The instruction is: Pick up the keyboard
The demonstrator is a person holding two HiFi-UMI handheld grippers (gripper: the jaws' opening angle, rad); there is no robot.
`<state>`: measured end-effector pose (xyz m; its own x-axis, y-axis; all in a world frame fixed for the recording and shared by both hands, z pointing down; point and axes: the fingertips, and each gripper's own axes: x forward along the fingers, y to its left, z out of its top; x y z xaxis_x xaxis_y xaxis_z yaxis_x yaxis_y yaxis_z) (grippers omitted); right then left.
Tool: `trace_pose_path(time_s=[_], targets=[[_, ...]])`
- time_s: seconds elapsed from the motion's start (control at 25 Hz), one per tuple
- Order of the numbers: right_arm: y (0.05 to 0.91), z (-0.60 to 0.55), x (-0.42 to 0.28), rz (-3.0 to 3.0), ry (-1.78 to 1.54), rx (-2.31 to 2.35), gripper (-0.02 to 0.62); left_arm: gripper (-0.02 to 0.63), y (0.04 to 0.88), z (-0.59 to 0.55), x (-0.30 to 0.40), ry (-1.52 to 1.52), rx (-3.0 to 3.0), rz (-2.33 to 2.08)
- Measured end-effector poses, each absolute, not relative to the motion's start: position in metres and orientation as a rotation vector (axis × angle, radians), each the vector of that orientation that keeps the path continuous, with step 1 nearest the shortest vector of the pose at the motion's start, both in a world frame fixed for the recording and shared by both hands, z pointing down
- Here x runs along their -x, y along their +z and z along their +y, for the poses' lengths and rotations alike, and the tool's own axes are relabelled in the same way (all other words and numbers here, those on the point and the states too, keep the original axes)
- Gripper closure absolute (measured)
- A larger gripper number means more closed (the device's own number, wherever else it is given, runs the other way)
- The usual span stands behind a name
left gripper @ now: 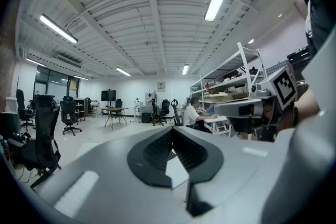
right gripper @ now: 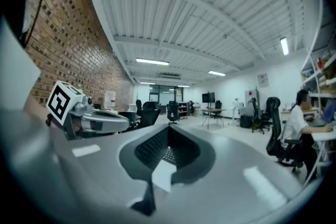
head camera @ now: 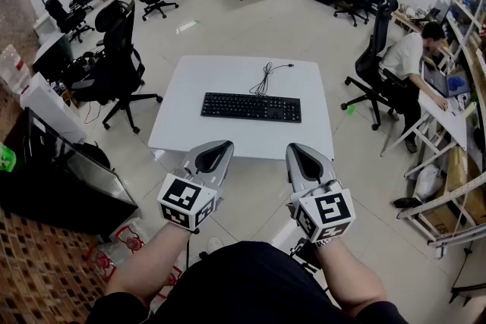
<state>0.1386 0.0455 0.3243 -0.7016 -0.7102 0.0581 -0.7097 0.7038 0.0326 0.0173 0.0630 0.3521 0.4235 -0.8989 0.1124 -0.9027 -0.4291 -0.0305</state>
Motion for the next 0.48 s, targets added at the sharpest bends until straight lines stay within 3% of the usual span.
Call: trace_pose_path(time_s=[0.48], targets=[[0.335,0.037,-0.160,-2.839,-0.002,-1.116,0.594,0.601,0.374,0.043,-0.018,0.117,-2.459,-1.672]])
